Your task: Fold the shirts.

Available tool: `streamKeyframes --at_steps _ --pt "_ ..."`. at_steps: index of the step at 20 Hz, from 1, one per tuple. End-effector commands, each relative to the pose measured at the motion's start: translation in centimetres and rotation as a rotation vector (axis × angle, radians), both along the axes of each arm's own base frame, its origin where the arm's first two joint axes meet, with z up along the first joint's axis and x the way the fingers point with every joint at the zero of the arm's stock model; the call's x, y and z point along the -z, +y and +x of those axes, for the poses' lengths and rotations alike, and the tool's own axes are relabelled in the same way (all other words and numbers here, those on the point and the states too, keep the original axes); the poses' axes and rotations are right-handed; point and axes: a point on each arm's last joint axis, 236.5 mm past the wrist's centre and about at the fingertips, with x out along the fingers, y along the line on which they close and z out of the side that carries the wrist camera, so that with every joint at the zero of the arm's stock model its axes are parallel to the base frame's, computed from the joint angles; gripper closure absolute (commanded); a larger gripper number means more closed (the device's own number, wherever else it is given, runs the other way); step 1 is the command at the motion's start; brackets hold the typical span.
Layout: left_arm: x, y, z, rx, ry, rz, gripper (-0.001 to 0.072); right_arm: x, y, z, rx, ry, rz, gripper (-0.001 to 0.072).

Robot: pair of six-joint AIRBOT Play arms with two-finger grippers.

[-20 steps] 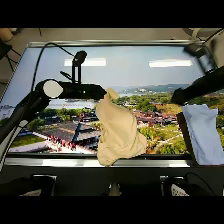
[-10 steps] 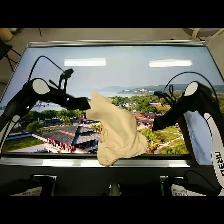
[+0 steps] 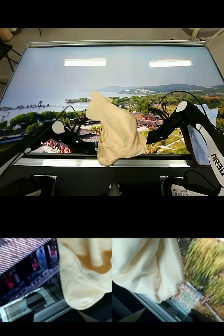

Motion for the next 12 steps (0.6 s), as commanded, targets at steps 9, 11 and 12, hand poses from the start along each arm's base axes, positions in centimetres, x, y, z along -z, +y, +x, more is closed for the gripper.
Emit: streamKeyframes --at_steps 9,11,12 --pt "3.2 -6.8 -0.1 -0.215 -0.003 -0.103 0.0391 1.1 0.4 1.4 0.044 -0.067 0.002 0.0038" --pt "3.1 -6.8 0.6 -0.238 -0.014 -0.105 0.0687 1.7 1.0 1.5 0.084 -0.074 0.018 0.0039" --pt "2.9 -6.9 0.8 -0.23 -0.025 -0.112 0.0681 2.1 1.5 1.2 0.107 -0.066 0.031 0.0041"
